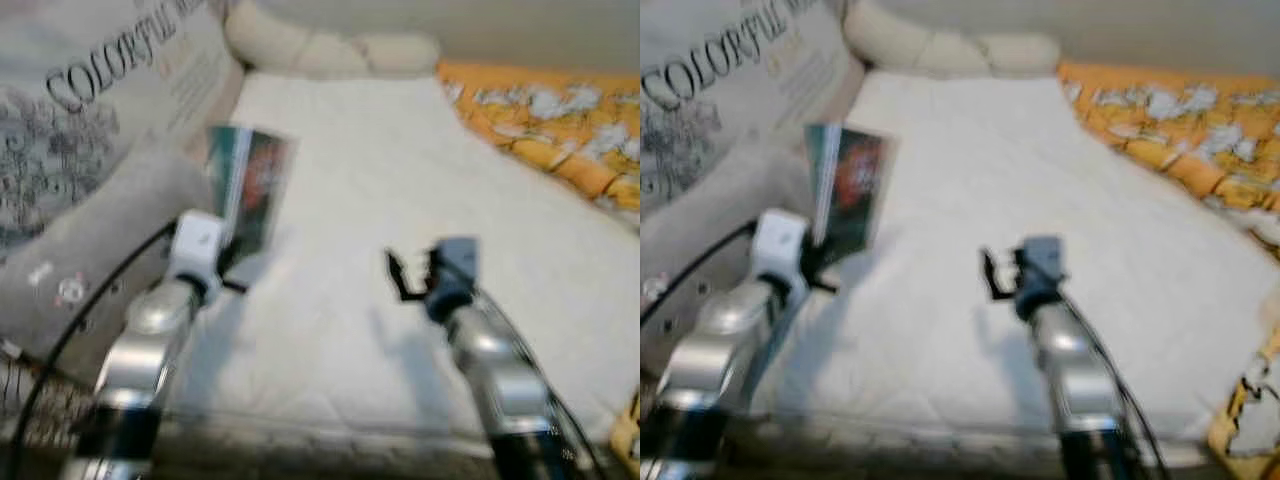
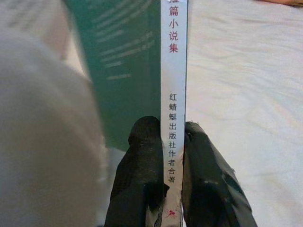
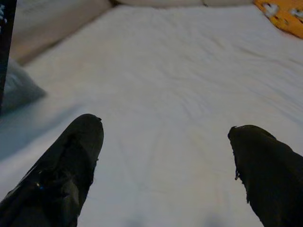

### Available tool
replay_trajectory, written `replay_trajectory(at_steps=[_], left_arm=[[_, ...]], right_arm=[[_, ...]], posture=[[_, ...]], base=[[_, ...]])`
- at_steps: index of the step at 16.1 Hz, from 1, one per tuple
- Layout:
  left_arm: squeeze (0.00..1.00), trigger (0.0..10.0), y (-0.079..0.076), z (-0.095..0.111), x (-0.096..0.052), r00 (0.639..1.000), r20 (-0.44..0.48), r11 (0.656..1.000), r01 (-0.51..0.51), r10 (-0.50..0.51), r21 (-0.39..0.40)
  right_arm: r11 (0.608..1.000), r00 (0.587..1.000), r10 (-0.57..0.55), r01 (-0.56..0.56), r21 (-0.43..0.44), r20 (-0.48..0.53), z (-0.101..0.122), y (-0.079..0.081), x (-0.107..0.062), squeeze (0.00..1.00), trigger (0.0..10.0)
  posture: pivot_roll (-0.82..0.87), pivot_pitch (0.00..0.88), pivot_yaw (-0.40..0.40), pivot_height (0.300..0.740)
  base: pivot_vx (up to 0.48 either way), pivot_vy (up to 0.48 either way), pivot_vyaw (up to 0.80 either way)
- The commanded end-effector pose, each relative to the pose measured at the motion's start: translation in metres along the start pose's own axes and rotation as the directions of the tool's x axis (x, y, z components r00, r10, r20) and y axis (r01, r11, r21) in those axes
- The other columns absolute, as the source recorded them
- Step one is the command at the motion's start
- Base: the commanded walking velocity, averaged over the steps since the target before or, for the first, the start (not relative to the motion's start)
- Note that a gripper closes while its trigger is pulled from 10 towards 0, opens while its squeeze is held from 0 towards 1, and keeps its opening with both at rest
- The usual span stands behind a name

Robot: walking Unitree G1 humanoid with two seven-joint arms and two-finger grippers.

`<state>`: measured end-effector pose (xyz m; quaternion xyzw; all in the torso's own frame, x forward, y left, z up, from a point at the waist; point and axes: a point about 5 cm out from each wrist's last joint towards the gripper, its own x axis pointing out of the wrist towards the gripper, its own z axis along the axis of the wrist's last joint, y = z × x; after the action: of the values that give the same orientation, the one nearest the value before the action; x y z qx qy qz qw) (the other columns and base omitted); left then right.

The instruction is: Clean up the room

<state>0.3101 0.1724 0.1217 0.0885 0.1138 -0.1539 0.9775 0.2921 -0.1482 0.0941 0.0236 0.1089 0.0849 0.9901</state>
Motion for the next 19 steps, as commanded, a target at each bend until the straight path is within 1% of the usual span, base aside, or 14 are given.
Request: replay_trajectory(at_steps=[1,2,3,5,6,7,8,10,11,12,13,15,16,19], left_arm=[[0.00,10.0,-0.004,0.008,0.005,0.998,0.032,0.998,0.061,-0.062,0.006],[0.00,10.0,-0.002,0.012,0.017,0.991,0.020,0.989,0.137,-0.136,-0.061],[0.00,10.0,-0.003,0.015,0.022,0.985,0.023,0.980,0.174,-0.172,-0.098],[0.00,10.0,-0.004,0.019,0.028,0.975,0.026,0.964,0.223,-0.222,-0.144],[0.00,10.0,-0.012,0.028,0.039,0.936,0.039,0.905,0.349,-0.351,-0.242],[0.00,10.0,-0.015,0.029,0.043,0.916,0.041,0.871,0.393,-0.399,-0.293],[0.00,10.0,-0.019,0.029,0.048,0.887,0.035,0.812,0.437,-0.461,-0.388],[0.00,10.0,-0.023,0.015,0.054,0.867,-0.001,0.743,0.428,-0.499,-0.514],[0.00,10.0,-0.024,0.000,0.056,0.865,-0.055,0.745,0.395,-0.498,-0.538],[0.00,10.0,-0.025,-0.005,0.056,0.865,-0.075,0.752,0.386,-0.497,-0.534],[0.00,10.0,-0.024,-0.030,0.054,0.865,-0.213,0.816,0.309,-0.455,-0.488],[0.00,10.0,-0.013,-0.054,0.047,0.852,-0.389,0.911,0.216,-0.352,-0.351],[0.00,10.0,-0.012,-0.057,0.046,0.849,-0.406,0.919,0.204,-0.338,-0.337],[0.00,10.0,0.012,-0.065,0.042,0.866,-0.474,0.980,0.087,-0.162,-0.177]], right_arm=[[0.999,0.999,0.036,-0.036,-0.006,0.010,0.005,0.001,-0.002,0.00,10.0],[0.985,0.987,0.159,-0.157,-0.068,0.026,0.013,-0.002,-0.010,0.00,10.0],[0.971,0.974,0.224,-0.222,-0.085,0.021,0.017,-0.004,-0.015,0.00,10.0],[0.948,0.955,0.298,-0.295,-0.115,0.004,0.020,-0.007,-0.022,0.00,10.0],[0.870,0.890,0.452,-0.456,-0.187,-0.068,0.025,-0.014,-0.042,0.00,10.0],[0.843,0.864,0.493,-0.503,-0.190,-0.098,0.026,-0.017,-0.049,0.00,10.0],[0.801,0.822,0.550,-0.569,-0.187,-0.146,0.028,-0.021,-0.061,0.00,10.0],[0.750,0.760,0.614,-0.646,-0.144,-0.214,0.031,-0.023,-0.078,0.00,10.0],[0.721,0.722,0.641,-0.683,-0.120,-0.260,0.028,-0.022,-0.088,0.00,10.0],[0.712,0.710,0.649,-0.694,-0.111,-0.274,0.027,-0.022,-0.090,0.00,10.0],[0.680,0.664,0.676,-0.729,-0.075,-0.319,0.024,-0.018,-0.100,0.00,10.0],[0.680,0.659,0.672,-0.730,-0.070,-0.338,0.024,-0.017,-0.103,0.00,10.0],[0.681,0.658,0.671,-0.729,-0.068,-0.341,0.024,-0.017,-0.104,0.00,10.0],[0.687,0.652,0.647,-0.724,-0.070,-0.396,0.020,-0.015,-0.102,0.00,10.0]], posture=[[-0.04,0.000,-0.017,0.740],[-0.06,0.000,-0.012,0.740],[-0.08,0.000,-0.005,0.740],[-0.09,0.000,0.001,0.740],[-0.13,0.000,0.011,0.740],[-0.14,0.000,0.012,0.740],[-0.16,0.000,0.016,0.740],[-0.19,0.000,0.012,0.740],[-0.21,0.000,0.003,0.740],[-0.21,0.000,0.003,0.740],[-0.21,0.000,-0.009,0.740],[-0.22,0.000,-0.012,0.740],[-0.22,0.000,-0.012,0.740],[-0.22,0.000,-0.022,0.740]], base=[[0.000,0.000,0.00],[0.000,0.000,0.00],[0.000,0.000,0.00],[0.000,0.000,0.00],[0.000,0.000,0.00],[0.000,0.000,0.00],[0.000,0.000,0.00],[0.000,0.000,0.00],[0.000,0.000,0.00],[0.000,0.000,0.00],[0.000,0.000,0.00],[0.000,0.000,0.00],[0.000,0.000,0.00],[0.000,0.000,0.00]])
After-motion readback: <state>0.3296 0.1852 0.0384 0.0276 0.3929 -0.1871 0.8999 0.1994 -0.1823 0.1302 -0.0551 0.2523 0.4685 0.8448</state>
